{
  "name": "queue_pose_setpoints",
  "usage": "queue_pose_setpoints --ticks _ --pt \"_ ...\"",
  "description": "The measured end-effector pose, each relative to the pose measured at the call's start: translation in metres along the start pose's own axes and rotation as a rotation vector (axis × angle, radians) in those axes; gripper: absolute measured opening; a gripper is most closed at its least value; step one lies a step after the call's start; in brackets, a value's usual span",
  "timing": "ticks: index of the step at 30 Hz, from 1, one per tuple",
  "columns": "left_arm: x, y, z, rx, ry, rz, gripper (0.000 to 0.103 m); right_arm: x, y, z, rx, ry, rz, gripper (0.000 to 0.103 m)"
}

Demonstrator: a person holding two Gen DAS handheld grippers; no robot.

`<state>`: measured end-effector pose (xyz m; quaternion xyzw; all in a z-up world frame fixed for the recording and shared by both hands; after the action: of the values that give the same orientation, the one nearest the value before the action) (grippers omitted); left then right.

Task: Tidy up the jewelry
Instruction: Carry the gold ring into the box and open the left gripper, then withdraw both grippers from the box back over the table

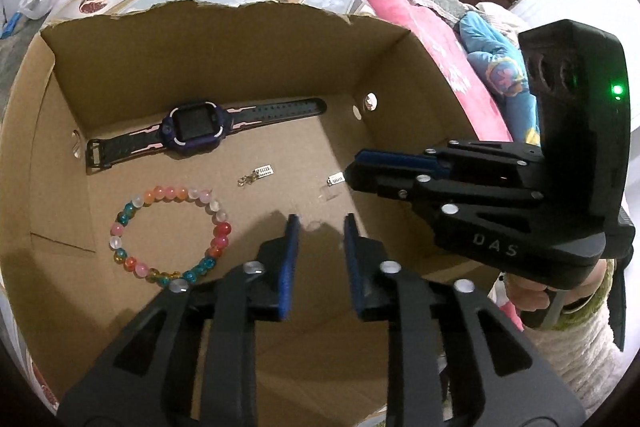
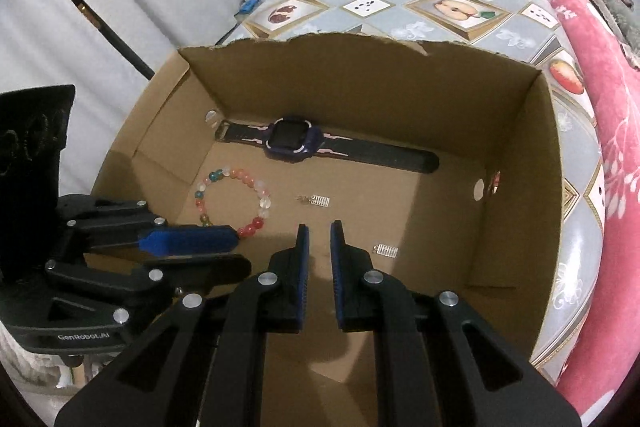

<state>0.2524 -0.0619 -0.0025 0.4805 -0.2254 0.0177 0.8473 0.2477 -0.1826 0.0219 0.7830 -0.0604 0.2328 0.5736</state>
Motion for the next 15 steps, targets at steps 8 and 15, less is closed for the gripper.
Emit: queue_pose_setpoints --ticks 8,15 --pt "0.0 0.012 0.0 0.013 -0.003 0.035 0.023 0.003 0.011 0.002 -0.011 -0.004 0.034 0.021" --pt "-0.01 0.045 0.012 0.031 -0.06 0.124 0.023 0.001 0.039 -0.003 -0.007 0.012 0.119 0.027"
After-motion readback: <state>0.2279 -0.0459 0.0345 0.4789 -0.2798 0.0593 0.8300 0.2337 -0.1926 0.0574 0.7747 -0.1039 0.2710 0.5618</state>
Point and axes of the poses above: each gripper's, at about its wrist camera, not at the fingertips, and y roughly against the way its jaws point, z to its right, x to its top, the point moved 3 cm from there along -y, roughly the way its jaws point, and after that the axes turned 3 degrees about -y, right-handed, at the moved point
